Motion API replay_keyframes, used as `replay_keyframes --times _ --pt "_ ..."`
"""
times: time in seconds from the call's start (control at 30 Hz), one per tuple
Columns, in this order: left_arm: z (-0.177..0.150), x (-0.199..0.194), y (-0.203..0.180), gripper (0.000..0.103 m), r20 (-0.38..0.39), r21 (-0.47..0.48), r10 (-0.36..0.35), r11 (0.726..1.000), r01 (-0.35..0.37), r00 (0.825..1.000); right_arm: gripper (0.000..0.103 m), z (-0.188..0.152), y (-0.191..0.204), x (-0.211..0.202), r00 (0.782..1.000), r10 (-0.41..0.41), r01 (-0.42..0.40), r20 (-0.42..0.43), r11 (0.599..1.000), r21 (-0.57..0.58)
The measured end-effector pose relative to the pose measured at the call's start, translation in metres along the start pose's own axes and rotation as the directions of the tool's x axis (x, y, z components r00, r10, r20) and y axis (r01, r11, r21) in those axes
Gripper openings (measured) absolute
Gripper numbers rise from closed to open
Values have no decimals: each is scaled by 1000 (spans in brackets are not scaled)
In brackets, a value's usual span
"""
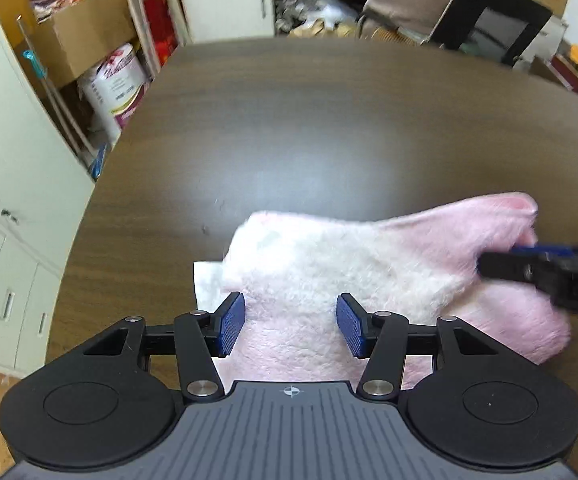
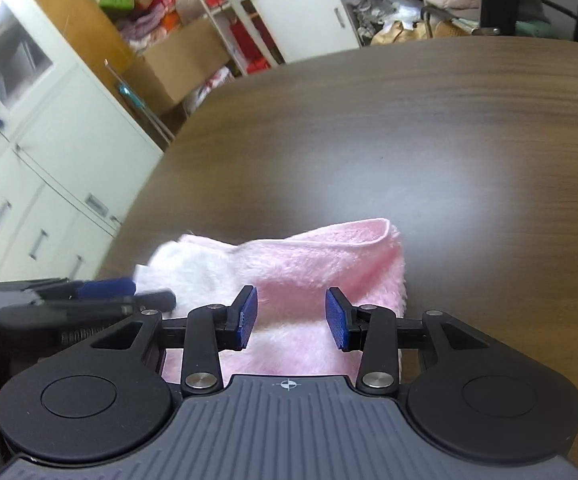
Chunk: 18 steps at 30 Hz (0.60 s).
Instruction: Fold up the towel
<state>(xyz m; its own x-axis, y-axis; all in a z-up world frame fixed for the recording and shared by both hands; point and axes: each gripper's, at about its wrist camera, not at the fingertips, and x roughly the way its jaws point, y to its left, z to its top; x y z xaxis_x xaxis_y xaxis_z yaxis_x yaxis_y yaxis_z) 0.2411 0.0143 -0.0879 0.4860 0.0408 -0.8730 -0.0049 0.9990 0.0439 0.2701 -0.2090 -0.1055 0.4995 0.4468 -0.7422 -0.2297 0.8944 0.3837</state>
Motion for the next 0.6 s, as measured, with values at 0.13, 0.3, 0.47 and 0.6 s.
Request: replay_keyframes --times 0.13,0.3,0.47,0.6 --pt "-13 -2 17 69 4 -59 -4 998 4 1000 26 9 -16 12 999 -34 33 32 998 49" --pt "-17 -17 22 66 71 -81 13 997 -7 997 27 11 -20 -3 998 -35 30 46 994 107" --pt "5 -11 13 66 131 -46 -16 999 22 991 28 -2 12 -17 999 -27 28 21 999 -40" --pt "14 7 5 66 117 -22 21 1000 -19 993 28 -13 25 -11 995 -93 88 -40 990 -111"
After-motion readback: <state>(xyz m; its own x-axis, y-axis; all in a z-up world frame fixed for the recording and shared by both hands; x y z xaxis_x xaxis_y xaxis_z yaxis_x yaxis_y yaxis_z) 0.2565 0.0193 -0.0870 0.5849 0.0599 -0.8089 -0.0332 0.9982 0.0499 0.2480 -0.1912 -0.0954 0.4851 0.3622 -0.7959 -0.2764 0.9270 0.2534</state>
